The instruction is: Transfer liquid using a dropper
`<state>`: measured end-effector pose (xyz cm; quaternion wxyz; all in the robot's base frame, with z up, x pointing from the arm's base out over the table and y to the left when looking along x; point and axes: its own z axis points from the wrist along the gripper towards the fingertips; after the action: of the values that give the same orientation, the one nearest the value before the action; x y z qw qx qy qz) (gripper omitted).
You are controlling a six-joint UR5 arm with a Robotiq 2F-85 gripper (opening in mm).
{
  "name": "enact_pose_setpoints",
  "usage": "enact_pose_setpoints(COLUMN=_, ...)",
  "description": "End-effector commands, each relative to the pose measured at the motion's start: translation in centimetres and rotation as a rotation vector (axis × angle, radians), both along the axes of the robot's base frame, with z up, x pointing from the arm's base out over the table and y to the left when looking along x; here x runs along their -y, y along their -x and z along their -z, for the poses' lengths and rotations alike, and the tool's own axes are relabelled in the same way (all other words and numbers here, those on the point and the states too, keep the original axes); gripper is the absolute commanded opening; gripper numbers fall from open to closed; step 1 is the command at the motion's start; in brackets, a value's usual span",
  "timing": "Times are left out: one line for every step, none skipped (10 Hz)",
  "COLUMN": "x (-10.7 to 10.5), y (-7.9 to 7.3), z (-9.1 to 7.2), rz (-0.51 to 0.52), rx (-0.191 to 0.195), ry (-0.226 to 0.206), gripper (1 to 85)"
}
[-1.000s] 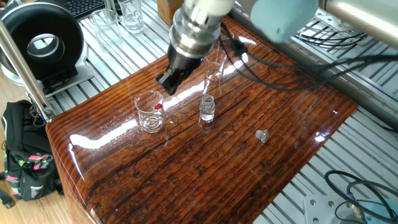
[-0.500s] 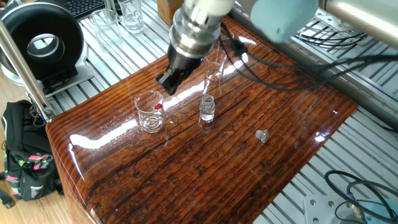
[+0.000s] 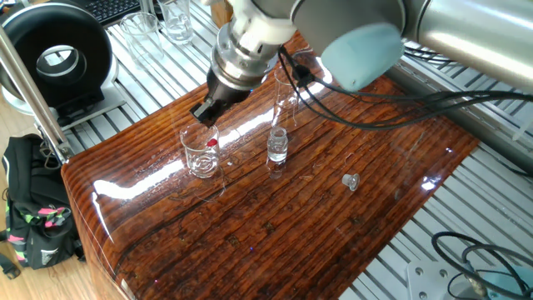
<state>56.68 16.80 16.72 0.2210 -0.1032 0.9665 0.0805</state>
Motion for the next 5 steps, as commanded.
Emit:
enact_pose_setpoints(x=0.3, y=-0.2, z=0.3, rz=0.016, rx=0.016, ry=0.005, gripper=70.3)
enact_pose_setpoints(x=0.0, y=0.0, z=1.0, rz=0.038, rx=0.026, ry=-0.015, gripper=68.3)
enact_pose_setpoints(x=0.8, y=0.8, z=1.6, rz=0.058, rx=0.013, ry=0.015, gripper=65.3)
enact_pose_setpoints(x=1.1, y=1.4, z=1.9, rz=0.074, rx=0.007, ry=0.025, gripper=61.3)
enact_pose_setpoints(x=1.1, y=1.8, z=2.2, rz=0.082, rx=0.006, ry=0.031, gripper=60.0)
